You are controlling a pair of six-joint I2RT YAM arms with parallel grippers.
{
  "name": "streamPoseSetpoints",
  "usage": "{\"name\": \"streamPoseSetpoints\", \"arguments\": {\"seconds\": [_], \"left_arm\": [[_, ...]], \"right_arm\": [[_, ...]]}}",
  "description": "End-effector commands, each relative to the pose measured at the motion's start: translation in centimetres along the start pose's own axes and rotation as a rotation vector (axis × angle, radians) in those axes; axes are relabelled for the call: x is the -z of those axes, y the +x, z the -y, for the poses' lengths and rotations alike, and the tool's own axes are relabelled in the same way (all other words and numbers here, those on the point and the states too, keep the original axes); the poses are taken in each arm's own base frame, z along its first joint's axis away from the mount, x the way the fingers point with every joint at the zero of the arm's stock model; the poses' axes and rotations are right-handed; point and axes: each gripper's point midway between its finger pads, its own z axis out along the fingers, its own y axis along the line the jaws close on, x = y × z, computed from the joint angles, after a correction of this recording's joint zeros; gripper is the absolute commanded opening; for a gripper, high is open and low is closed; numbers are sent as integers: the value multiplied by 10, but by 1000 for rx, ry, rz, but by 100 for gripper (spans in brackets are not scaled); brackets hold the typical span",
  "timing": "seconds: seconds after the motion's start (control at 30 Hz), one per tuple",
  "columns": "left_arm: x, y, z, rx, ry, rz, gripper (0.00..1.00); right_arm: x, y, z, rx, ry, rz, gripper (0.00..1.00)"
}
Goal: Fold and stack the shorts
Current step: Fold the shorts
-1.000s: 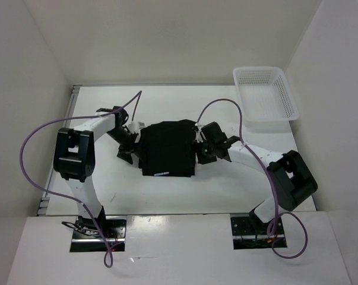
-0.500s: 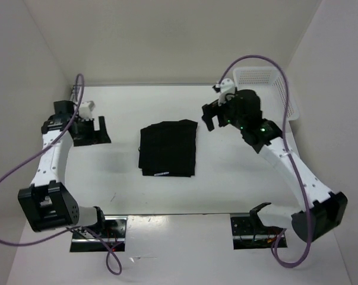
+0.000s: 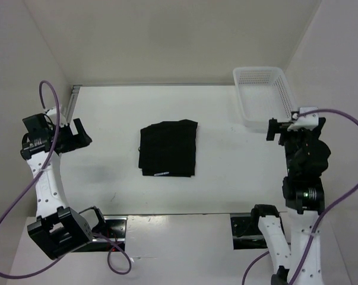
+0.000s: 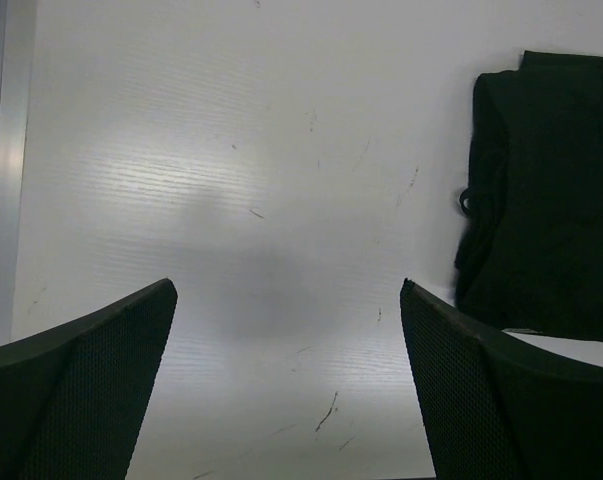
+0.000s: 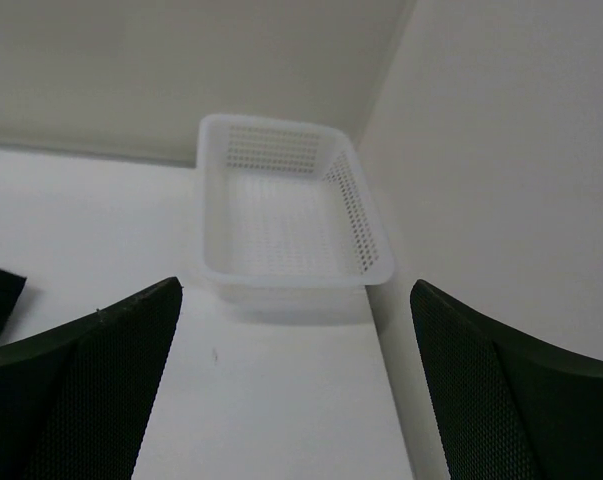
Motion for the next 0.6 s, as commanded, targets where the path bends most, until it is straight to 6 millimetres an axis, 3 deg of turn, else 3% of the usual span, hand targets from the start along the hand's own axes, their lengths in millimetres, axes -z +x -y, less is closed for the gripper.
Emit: {"name": "streamPoseSetpoints", "arguments": {"seconds": [0.0,0.17,0.3,0.57], "left_arm": [[3,-10,5,-32,24,63,99],[1,-8,-4,-34,-26,68,99],[1,-8,-2,-37,-17,76,99],[3,-6,1,-40,-5,83,99]], "right_arm": [[20,-8,20,-39,115,87,100],[47,-4,32,-62,183,129,100],[69,0,26,-69,164,143,100],[80,8,16,-103,130,146,100]]}}
